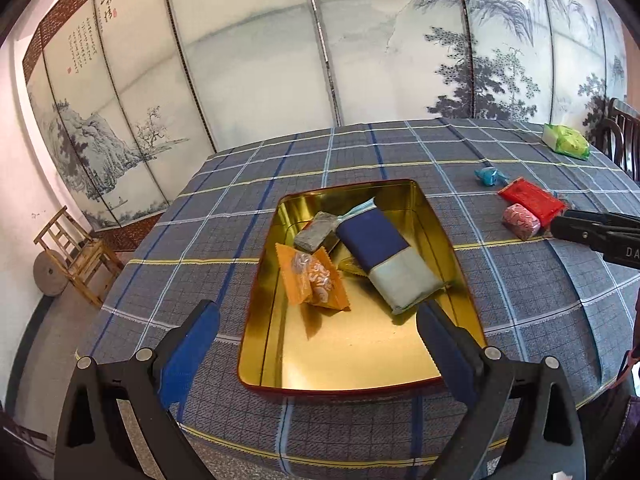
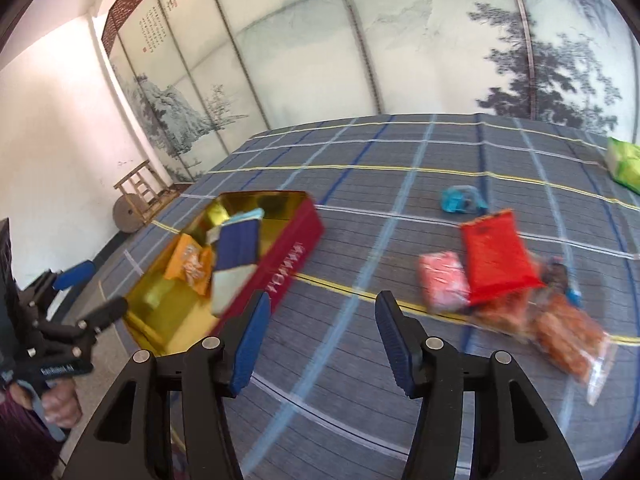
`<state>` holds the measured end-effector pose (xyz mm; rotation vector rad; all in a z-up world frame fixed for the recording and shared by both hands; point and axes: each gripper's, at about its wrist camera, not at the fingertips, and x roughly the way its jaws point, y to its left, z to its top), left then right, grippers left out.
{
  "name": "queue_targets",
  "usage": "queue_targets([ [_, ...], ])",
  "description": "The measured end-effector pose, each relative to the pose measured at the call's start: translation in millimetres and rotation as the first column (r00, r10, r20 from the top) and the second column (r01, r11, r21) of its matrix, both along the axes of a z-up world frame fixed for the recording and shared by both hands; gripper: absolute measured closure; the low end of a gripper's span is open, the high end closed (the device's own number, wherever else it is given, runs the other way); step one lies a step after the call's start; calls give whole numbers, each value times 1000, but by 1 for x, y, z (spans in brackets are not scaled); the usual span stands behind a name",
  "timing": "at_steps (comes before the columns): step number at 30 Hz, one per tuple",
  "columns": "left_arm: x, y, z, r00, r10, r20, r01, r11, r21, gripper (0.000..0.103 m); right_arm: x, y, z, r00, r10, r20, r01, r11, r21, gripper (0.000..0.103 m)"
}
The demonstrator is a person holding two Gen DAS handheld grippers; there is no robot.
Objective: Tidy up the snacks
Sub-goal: 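Grasp the pink patterned packet with the left gripper while the right gripper grasps the meat-strip bag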
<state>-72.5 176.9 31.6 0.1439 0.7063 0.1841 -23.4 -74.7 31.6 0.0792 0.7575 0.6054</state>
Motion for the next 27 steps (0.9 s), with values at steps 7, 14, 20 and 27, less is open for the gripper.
queue_targets([
  [7,19,-54,16,983,-182,-39,180,982,-49,6,16,-118,-18,959,-280,39,283,951,-128,44],
  [14,86,-105,19,952,-266,-148,223,940,-259,6,36,-184,-36,920,-387,69,393,902,-180,43],
  [20,163,-140,-9,940,-221,-258,125,931,-342,25,50,-198,-45,922,-385,47,387,911,-142,43],
  [27,220,-145,-59,889,-198,-412,-29,875,-483,46,51,-206,-47,936,-353,16,353,934,-52,43],
])
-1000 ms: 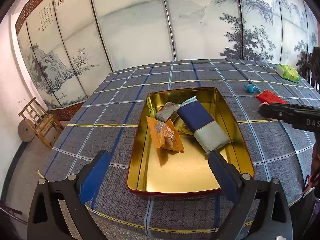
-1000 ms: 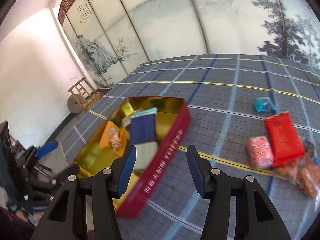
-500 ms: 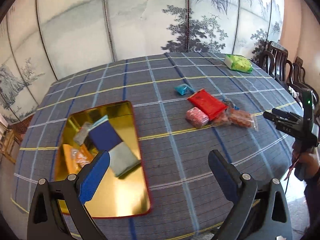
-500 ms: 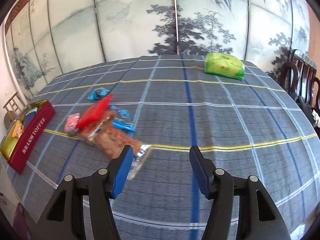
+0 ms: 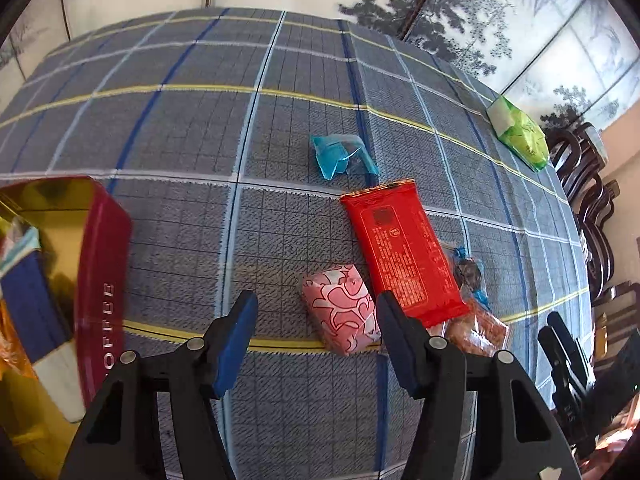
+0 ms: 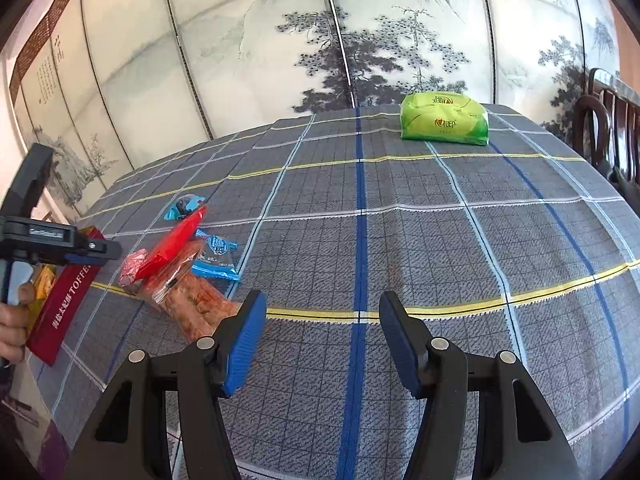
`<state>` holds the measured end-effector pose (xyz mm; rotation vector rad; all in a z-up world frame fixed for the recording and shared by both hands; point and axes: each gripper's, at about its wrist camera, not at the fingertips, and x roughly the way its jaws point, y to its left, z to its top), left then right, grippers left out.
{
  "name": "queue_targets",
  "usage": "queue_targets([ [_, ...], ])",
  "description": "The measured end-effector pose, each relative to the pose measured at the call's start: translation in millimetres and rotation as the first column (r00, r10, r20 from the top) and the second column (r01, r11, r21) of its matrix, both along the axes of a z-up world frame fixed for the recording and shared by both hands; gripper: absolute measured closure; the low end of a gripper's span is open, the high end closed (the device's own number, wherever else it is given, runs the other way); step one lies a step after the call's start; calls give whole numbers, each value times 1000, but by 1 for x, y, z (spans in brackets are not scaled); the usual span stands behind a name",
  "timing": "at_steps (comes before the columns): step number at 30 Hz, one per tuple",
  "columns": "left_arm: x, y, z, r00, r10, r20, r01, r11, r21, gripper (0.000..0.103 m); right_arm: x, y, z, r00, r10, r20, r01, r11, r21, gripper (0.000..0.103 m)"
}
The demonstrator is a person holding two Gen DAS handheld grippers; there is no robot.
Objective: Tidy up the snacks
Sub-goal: 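Grasp the pink patterned packet with the left gripper while the right gripper grasps the meat-strip bag, then carry the pink packet into the gold tin and open the left gripper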
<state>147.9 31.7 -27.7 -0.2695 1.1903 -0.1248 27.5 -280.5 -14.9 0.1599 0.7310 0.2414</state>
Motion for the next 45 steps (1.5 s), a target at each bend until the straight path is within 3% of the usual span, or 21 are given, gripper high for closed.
queue_targets([
  [8,10,-16,-14,1000,10,-7,-9,998,59,48,-6,-8,-1,1000,21,19,-22,997,71,43],
  [11,7,-19,-14,999,31,7,-32,993,112,62,-7,-11,-1,1000,19,20,-21,996,92,42],
  [13,3,-20,-15,999,45,18,-48,984,171,78,-7,-13,-2,1000,8,18,-10,995,103,41],
  [18,-19,-15,-15,998,52,30,-57,976,210,78,-4,-10,-3,1000,26,-2,-26,995,94,38],
  [20,-30,-16,-13,1000,7,30,-13,979,203,78,-4,-1,0,995,104,8,-104,992,77,37],
  [22,-42,-15,-11,999,-34,38,26,982,186,78,-3,18,1,977,212,-8,-212,977,12,36],
  [25,-57,-12,-7,997,-59,43,51,985,166,78,0,45,-1,929,368,-38,-370,926,-75,33],
  [30,-69,-9,0,996,-70,47,61,986,158,78,11,83,0,859,508,-64,-508,831,-228,32],
  [34,-78,-12,6,994,-90,59,78,980,181,78,32,98,-14,829,539,-150,-559,787,-261,32],
  [38,-83,-17,12,991,-113,78,96,976,197,78,40,105,-19,820,539,-190,-572,782,-249,46],
  [40,-84,-20,14,989,-124,87,104,973,205,78,38,108,-17,833,513,-209,-552,794,-253,61],
  [45,-95,-19,23,985,-135,110,110,972,207,78,9,103,-11,831,516,-206,-552,812,-192,64],
])
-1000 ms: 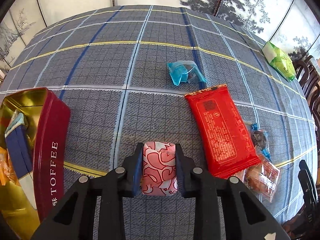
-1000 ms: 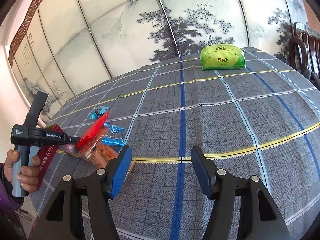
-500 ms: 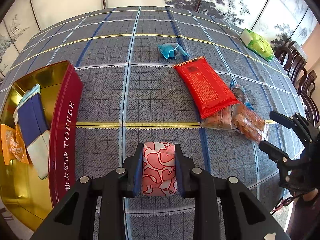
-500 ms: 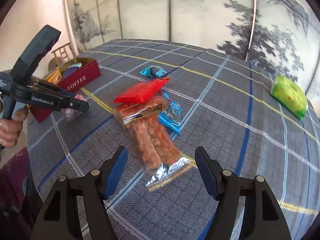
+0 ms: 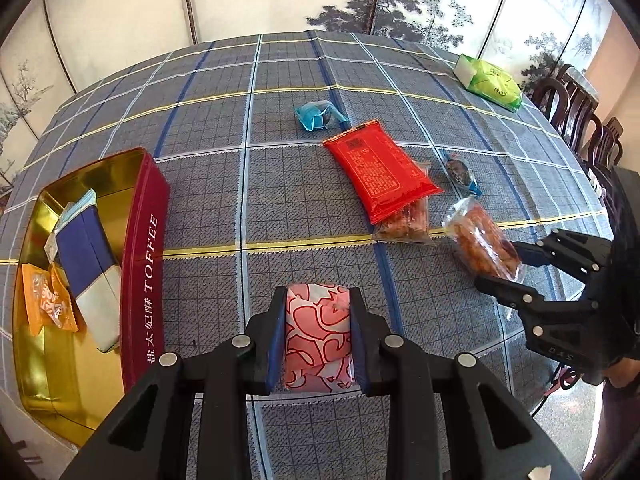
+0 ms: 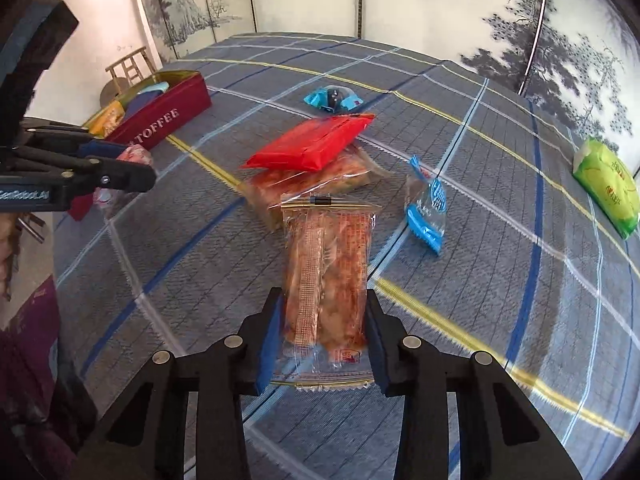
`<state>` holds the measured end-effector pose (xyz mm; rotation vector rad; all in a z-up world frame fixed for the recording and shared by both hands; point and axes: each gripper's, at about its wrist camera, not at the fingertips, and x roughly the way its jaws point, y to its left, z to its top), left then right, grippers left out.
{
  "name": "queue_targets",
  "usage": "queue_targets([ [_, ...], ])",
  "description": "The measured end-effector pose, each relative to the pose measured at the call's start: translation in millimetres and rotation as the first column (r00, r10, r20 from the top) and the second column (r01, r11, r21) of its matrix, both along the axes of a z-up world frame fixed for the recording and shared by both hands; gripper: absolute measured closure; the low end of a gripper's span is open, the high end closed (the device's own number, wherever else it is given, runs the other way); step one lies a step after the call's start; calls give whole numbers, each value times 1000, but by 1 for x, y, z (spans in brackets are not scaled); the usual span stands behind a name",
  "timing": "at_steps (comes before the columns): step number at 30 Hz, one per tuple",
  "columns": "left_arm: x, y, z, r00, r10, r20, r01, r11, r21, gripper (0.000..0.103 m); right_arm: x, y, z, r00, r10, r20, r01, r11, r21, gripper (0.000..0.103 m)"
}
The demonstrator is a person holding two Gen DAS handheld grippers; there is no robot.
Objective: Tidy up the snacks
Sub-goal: 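Carry the pink packet into the gold tin and open the left gripper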
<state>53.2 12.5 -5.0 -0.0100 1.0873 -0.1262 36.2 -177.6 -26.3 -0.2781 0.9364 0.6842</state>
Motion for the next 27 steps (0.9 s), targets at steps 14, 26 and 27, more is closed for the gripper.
queue_targets([
  [14,-37,20,28,997,21,79,-20,1000,-5,78,0,-144,8,807,-589,-28,571,769,286,64],
  [26,-66,107,55,978,150,143,-156,987,29,78,19,-145,-5,753,-658,-29,644,726,243,64],
  [27,-68,116,55,976,165,145,-172,984,36,78,19,-146,-5,750,-661,-31,647,722,245,64],
])
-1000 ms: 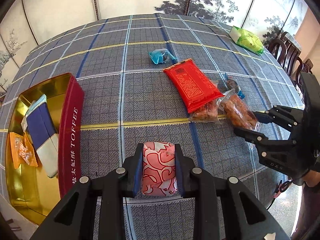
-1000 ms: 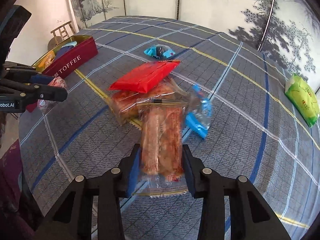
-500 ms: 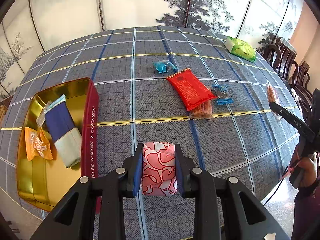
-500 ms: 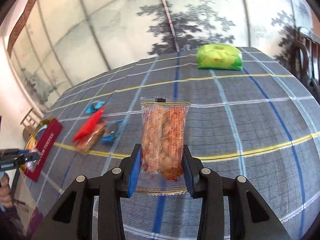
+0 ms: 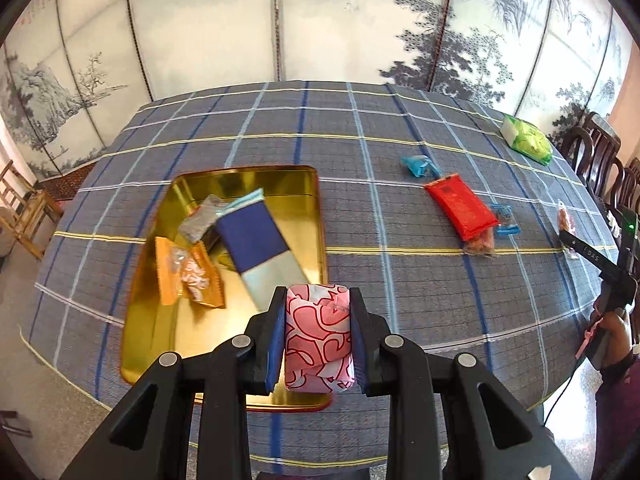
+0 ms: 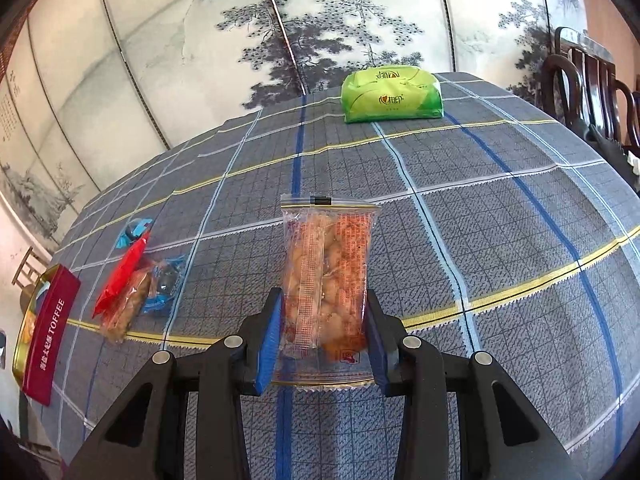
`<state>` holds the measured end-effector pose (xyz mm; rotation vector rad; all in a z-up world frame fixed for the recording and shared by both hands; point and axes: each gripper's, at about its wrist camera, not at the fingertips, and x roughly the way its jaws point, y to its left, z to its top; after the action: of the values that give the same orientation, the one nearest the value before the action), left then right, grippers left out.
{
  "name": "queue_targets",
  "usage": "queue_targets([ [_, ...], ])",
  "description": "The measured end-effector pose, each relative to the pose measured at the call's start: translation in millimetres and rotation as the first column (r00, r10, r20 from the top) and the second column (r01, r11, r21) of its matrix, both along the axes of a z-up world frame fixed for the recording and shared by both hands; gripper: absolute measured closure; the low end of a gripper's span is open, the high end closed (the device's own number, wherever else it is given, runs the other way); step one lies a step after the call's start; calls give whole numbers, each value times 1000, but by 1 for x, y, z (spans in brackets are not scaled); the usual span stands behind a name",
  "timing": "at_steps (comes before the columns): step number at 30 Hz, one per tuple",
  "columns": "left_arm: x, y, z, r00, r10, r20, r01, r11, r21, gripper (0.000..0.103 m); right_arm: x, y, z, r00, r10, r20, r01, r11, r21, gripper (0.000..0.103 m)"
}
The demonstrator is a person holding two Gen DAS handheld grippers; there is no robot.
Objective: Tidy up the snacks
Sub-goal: 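Carry the pink packet into the gold tin and open the left gripper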
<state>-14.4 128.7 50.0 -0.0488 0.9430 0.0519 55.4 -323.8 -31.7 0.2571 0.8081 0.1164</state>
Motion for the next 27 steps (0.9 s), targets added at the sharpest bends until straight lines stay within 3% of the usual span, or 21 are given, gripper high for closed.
queue_targets([
  [8,-4,51,-8,997,74,0,-74,996,42,80,1,-1,-1,1000,-11,-7,11,1000,-1,64],
  [21,-5,76,-23,993,118,4,-118,992,33,82,5,0,-4,999,-20,-37,19,999,-30,64],
  [27,-10,70,-20,991,126,40,-129,989,77,81,6,0,-4,999,-25,-36,24,999,-31,64],
])
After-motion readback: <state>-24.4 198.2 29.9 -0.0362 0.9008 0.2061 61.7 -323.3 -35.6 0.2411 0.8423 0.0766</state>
